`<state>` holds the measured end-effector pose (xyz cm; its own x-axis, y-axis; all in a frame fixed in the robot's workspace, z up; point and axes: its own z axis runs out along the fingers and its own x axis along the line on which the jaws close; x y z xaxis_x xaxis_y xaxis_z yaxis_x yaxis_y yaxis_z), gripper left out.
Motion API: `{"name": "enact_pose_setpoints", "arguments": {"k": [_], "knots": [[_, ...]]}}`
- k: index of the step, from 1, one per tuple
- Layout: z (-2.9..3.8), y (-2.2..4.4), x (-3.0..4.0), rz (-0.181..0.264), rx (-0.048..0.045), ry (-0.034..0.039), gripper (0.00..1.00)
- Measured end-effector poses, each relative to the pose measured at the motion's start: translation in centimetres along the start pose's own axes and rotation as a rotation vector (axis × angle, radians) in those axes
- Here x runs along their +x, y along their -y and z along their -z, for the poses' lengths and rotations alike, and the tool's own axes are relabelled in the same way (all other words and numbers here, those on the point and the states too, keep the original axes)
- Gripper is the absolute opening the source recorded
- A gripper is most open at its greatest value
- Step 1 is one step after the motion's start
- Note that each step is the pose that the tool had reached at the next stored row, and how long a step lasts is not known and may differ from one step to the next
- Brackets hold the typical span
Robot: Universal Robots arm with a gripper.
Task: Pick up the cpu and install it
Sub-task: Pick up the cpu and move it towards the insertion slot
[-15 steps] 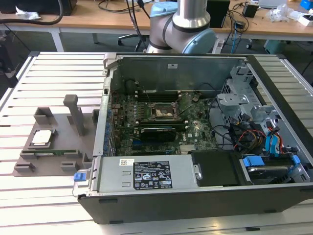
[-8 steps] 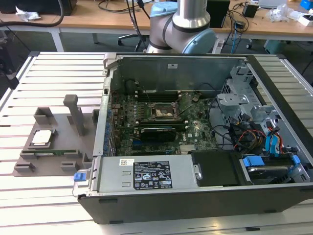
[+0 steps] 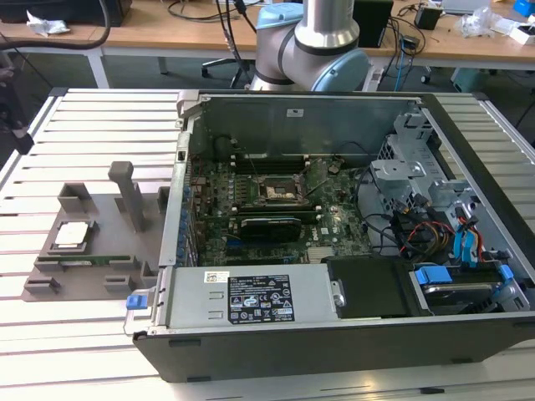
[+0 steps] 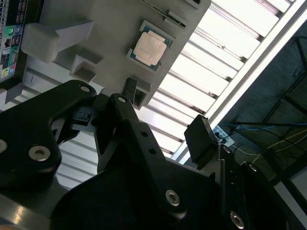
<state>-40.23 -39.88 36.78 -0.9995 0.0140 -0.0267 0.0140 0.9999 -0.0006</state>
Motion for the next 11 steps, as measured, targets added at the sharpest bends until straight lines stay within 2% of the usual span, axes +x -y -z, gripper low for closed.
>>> {"name": "enact_pose_setpoints", "arguments": {"k": [11], "knots": [[-0.49,0.00,0.01,0.000,0.0000,-0.0001,0.68]]}}
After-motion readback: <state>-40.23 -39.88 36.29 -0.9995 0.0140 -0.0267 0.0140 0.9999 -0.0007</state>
